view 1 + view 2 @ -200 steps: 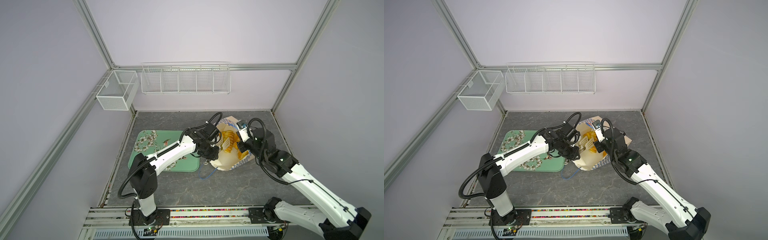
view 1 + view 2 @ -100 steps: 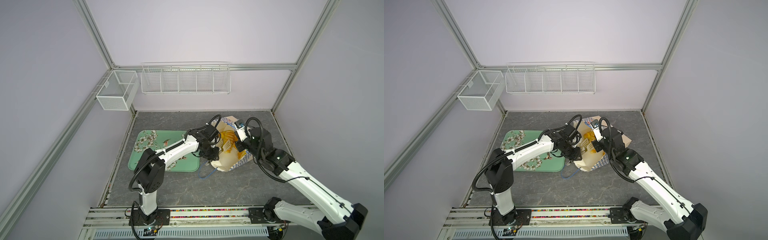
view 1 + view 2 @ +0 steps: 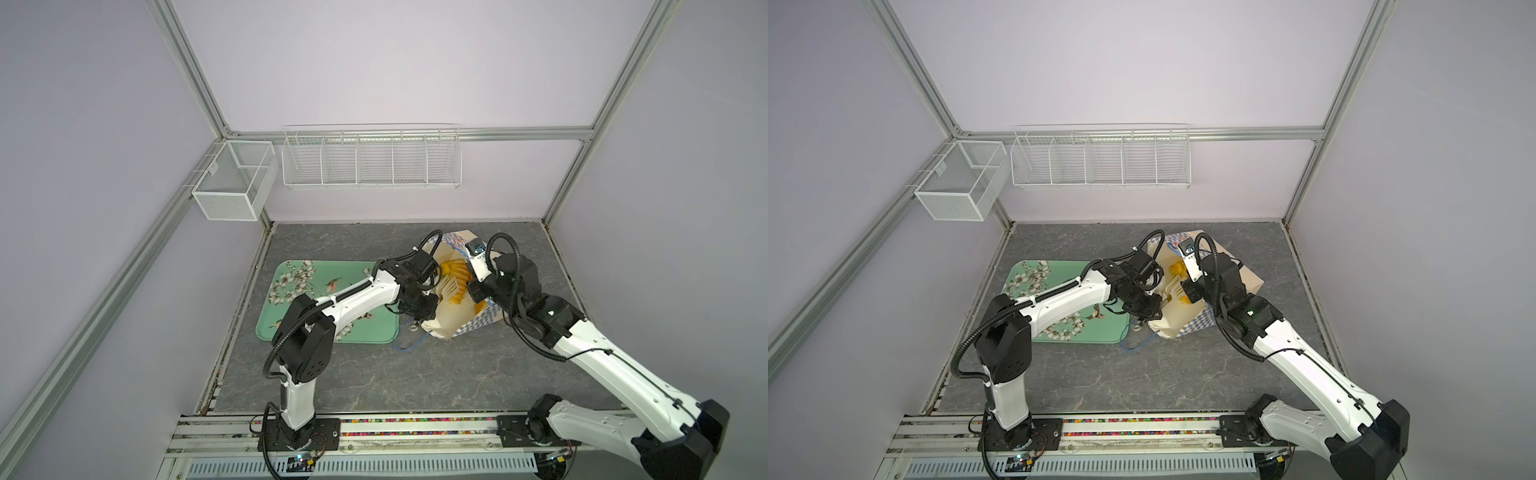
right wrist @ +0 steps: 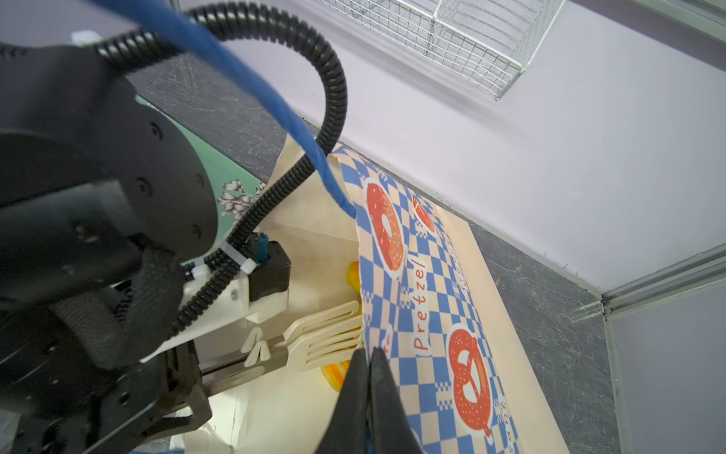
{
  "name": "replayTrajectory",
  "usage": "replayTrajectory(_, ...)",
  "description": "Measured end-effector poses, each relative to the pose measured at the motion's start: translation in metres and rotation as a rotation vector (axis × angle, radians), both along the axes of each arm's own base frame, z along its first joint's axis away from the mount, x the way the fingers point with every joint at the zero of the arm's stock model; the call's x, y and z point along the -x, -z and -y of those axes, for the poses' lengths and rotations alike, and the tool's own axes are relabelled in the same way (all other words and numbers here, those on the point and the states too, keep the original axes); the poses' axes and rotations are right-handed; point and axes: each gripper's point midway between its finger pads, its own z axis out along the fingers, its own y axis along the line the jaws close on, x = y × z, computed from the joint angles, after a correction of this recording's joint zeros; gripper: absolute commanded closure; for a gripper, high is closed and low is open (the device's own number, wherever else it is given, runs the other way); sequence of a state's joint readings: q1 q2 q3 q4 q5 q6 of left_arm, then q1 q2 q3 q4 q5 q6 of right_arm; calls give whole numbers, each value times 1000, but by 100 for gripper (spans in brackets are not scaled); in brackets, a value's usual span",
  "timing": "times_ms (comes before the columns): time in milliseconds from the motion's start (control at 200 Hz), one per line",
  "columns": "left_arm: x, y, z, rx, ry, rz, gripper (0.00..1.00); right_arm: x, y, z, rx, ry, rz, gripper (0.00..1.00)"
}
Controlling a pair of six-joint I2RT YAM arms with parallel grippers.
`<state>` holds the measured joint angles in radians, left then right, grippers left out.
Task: Take the fake bread out of the paper bag
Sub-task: 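Clamp the ridged yellow bread with the tongs and lift it out of the bag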
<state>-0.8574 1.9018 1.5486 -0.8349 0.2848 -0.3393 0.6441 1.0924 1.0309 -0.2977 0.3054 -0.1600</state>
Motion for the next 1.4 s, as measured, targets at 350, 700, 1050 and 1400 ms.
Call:
replayTrajectory(350, 9, -28, -10, 38, 3, 34, 100, -1, 0, 2, 4, 11, 3, 93)
replayTrajectory(700, 40, -73, -49, 95, 20, 108, 100, -7, 3, 2, 1, 41, -11, 93)
replayTrajectory(1050, 78, -115, -104, 98, 23, 180, 100, -13, 4, 6, -7, 94, -16, 93)
replayTrajectory(1400, 107, -157, -166, 192, -95, 297, 100, -17, 1, 12, 9, 136, -6, 93)
